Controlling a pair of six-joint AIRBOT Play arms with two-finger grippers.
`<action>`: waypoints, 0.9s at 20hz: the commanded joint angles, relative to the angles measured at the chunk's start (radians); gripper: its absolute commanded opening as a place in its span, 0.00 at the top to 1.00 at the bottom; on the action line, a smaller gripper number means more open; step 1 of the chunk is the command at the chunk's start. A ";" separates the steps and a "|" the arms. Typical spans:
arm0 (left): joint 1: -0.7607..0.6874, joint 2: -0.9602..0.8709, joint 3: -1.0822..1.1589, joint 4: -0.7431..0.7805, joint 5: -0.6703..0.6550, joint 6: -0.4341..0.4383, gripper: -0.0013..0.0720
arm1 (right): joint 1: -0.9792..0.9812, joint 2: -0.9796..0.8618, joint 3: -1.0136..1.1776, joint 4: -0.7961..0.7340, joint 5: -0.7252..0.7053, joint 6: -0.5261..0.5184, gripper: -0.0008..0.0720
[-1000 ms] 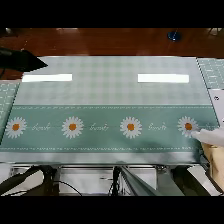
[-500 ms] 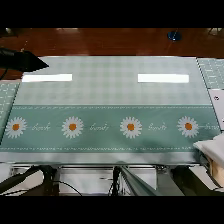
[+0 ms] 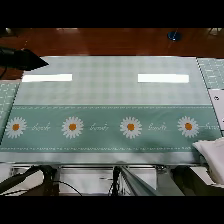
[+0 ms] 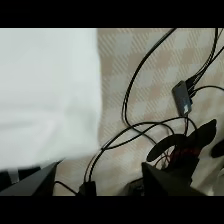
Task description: Fold the shirts.
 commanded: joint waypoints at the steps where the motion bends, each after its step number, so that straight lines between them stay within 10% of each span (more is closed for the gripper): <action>1: 0.001 -0.001 0.000 0.000 0.016 0.000 0.61 | -0.004 -0.004 -0.026 -0.019 -0.139 -0.093 0.17; 5: 0.001 -0.006 0.000 0.001 0.044 0.001 0.61 | 0.031 -0.005 -0.023 0.235 -0.557 -0.050 0.20; 8: 0.000 -0.019 0.000 0.000 0.138 0.002 0.60 | 0.183 -0.050 -0.018 1.240 -1.272 -0.095 0.41; 9: 0.000 -0.027 0.000 0.000 0.191 0.003 0.52 | 0.298 -0.119 0.008 1.788 -1.415 -0.321 0.36; 11: -0.009 -0.062 0.000 0.000 0.380 0.009 0.00 | 0.522 -0.303 0.166 2.351 -1.089 -0.998 0.33; 13: -0.035 -0.104 0.000 0.000 0.561 0.009 0.00 | 0.794 -0.471 0.324 2.244 -0.905 -0.815 0.36; 15: -0.093 -0.138 0.001 0.017 0.565 0.003 0.01 | 1.049 -0.565 0.410 1.884 -0.817 -0.481 0.36; 18: -0.252 -0.166 0.000 0.386 0.431 -0.217 0.02 | 1.314 -0.577 0.442 1.175 -0.644 -0.333 0.36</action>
